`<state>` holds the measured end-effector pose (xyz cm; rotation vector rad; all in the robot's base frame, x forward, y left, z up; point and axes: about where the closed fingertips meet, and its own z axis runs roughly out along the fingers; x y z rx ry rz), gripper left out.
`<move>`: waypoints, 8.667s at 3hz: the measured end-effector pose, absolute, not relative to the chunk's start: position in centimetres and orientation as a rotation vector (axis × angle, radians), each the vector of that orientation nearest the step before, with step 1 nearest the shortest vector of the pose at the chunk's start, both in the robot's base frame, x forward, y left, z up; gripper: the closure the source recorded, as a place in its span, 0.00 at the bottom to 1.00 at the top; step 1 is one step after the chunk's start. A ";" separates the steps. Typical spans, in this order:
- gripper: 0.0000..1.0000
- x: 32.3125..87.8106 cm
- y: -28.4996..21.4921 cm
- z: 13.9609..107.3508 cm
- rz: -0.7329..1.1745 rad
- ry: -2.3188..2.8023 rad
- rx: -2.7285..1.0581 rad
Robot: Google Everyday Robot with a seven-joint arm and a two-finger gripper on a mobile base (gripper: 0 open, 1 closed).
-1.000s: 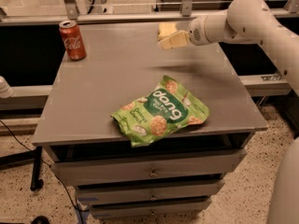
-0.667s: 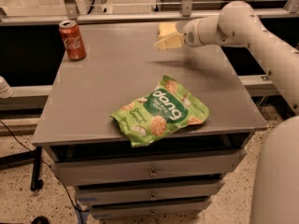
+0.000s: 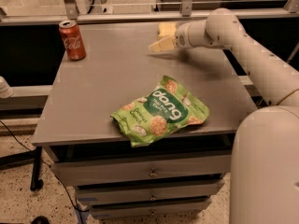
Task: Move sponge near green rice chip bag
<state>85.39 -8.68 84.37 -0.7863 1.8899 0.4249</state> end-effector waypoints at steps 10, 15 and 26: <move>1.00 67.8 -12.3 92.2 0.763 1.697 -1.125; 1.00 62.8 -23.5 90.2 0.728 1.851 -1.245; 0.00 55.8 -29.5 96.1 0.680 1.760 -1.219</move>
Offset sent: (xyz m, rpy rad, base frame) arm 0.0514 -0.0243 0.0067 -0.0165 -0.0838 -0.1087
